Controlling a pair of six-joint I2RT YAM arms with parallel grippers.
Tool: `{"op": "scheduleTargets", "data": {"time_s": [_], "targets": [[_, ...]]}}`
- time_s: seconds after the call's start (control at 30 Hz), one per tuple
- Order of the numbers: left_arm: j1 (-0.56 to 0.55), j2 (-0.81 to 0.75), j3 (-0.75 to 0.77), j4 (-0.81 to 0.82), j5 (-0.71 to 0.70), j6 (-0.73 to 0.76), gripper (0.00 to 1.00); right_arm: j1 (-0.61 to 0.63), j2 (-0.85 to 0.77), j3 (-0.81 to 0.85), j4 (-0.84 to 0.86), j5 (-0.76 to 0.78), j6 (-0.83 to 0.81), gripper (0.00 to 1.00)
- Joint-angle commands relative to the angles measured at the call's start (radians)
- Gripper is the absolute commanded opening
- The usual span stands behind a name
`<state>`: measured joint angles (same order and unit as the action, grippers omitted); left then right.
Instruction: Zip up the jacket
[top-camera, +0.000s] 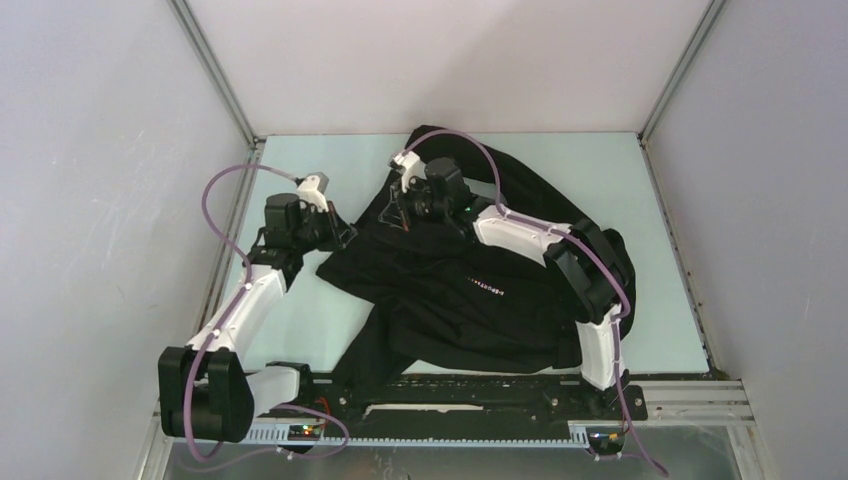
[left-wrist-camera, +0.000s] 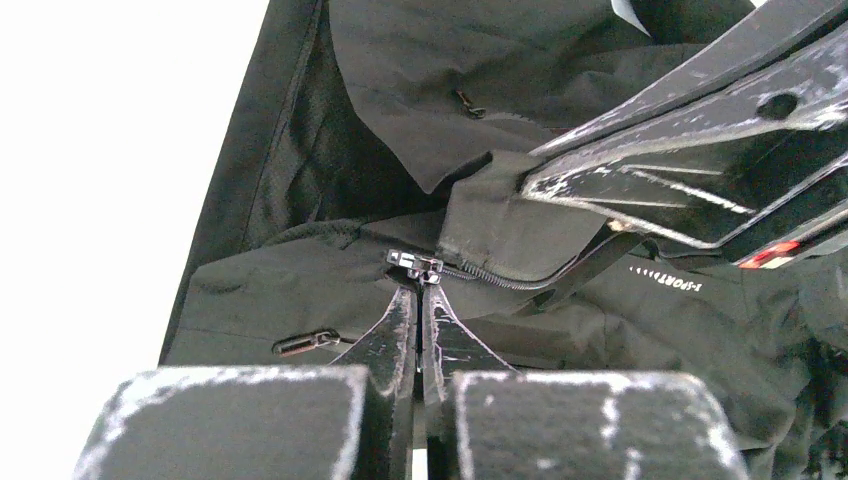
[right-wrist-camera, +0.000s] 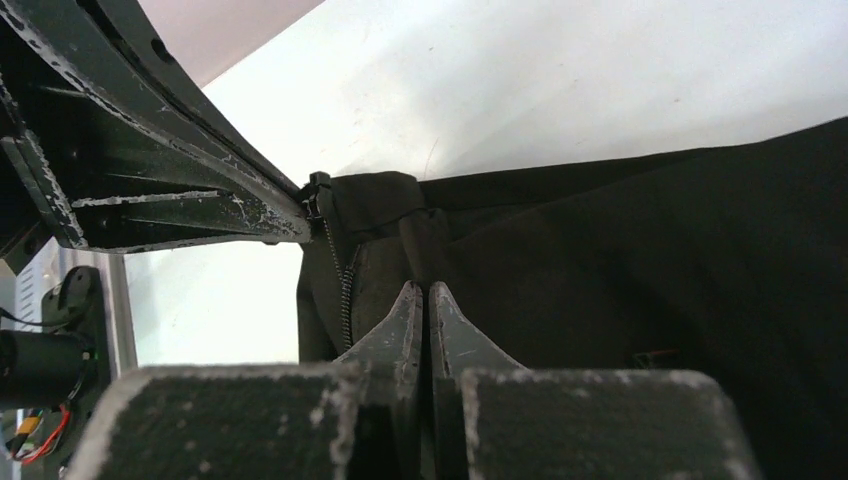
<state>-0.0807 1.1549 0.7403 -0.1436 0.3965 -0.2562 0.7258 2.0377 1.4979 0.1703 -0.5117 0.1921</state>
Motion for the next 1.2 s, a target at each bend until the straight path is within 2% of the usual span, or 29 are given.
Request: {"op": "scheduleTargets", "data": {"time_s": [0.0,0.23,0.63,0.77,0.93,1.1,1.17], "targets": [[0.002,-0.019,-0.019,0.072,0.066,0.076,0.00,0.000,-0.110,-0.054,0.158,0.105,-0.023,0.00],[0.002,0.049,0.061,-0.053,0.042,0.081,0.00,0.050,-0.170,-0.138,0.207,0.233,-0.161,0.00],[0.004,0.076,0.094,-0.095,0.031,0.075,0.00,0.131,-0.192,-0.174,0.225,0.389,-0.341,0.00],[0.002,0.077,0.093,-0.099,0.043,0.075,0.00,0.142,-0.178,-0.173,0.240,0.381,-0.342,0.00],[0.004,0.085,0.093,-0.106,0.050,0.072,0.00,0.103,-0.177,-0.166,0.230,0.252,-0.254,0.00],[0.004,0.087,0.094,-0.097,0.073,0.071,0.00,0.120,-0.155,-0.165,0.226,0.256,-0.302,0.00],[0.004,0.089,0.096,-0.096,0.075,0.069,0.00,0.101,-0.143,-0.152,0.226,0.178,-0.255,0.00]]}}
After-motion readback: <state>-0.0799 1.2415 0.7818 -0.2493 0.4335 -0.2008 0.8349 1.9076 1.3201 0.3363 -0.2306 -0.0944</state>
